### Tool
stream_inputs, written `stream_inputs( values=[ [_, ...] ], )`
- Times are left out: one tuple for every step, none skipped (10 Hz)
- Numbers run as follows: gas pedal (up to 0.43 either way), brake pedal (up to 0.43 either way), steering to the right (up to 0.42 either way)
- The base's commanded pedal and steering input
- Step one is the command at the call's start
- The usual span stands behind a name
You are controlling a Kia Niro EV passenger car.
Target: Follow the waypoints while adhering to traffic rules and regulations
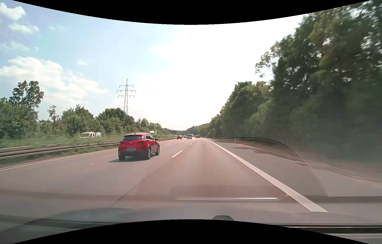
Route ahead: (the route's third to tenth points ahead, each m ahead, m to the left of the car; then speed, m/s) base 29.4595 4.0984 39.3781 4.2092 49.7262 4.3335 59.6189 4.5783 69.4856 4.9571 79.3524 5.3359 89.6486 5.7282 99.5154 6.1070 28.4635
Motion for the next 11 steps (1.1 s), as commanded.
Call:
stream_inputs(
  values=[
    [0.197, 0.000, -0.007],
    [0.197, 0.000, -0.007],
    [0.197, 0.000, -0.007],
    [0.197, 0.000, -0.007],
    [0.197, 0.000, -0.007],
    [0.197, 0.000, -0.006],
    [0.197, 0.000, -0.007],
    [0.197, 0.000, -0.007],
    [0.197, 0.000, -0.007],
    [0.197, 0.000, -0.006],
    [0.197, 0.000, -0.007]
  ],
)
